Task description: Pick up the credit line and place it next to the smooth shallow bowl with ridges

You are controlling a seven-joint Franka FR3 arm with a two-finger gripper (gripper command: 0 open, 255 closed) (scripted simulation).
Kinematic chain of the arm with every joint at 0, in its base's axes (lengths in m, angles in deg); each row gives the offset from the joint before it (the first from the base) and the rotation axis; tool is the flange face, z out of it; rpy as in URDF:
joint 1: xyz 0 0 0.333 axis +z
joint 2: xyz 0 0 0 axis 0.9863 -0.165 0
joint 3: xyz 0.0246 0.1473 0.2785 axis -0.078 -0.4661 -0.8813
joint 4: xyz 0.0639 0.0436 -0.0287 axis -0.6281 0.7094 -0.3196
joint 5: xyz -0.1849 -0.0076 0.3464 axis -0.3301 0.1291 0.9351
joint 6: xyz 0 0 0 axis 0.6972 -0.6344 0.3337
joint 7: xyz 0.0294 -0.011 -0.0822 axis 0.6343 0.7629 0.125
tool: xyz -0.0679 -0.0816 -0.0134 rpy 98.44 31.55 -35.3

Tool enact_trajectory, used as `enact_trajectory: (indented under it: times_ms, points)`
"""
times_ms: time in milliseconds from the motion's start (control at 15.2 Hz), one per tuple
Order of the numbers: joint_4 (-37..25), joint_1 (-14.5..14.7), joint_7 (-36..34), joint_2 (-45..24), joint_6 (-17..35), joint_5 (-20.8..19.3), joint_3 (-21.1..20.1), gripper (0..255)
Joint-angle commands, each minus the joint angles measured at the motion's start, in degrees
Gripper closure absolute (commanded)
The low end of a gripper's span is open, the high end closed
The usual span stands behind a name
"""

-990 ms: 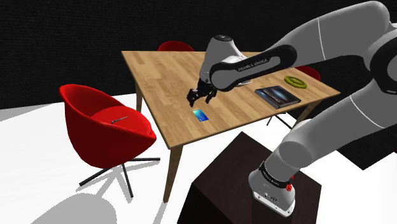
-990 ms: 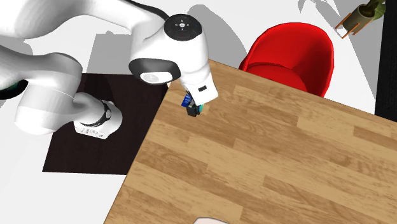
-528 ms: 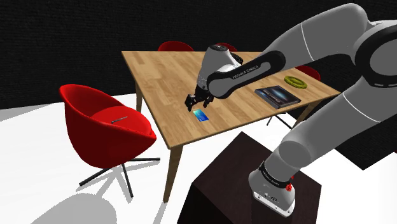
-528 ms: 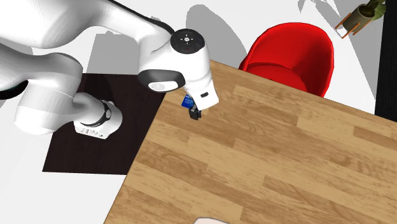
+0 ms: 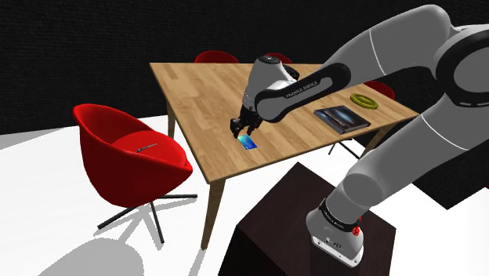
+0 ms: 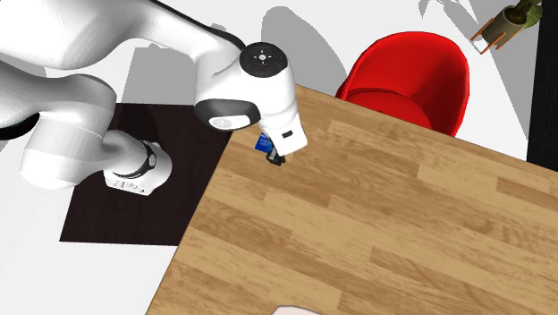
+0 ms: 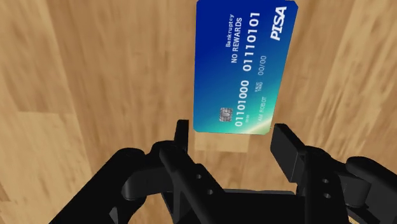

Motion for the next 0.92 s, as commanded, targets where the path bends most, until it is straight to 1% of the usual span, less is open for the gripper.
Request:
enact_trajectory:
  times_ms: [0,528,858]
  points:
    - [0.0,0.0,0.0,0.0,0.0,0.0,0.0,255]
    - [0.0,0.0,0.0,-0.1,0.0,0.0,0.0,255]
    - [-1.5,0.4,1.2,3.0,-4.4,1.3,0.4,255]
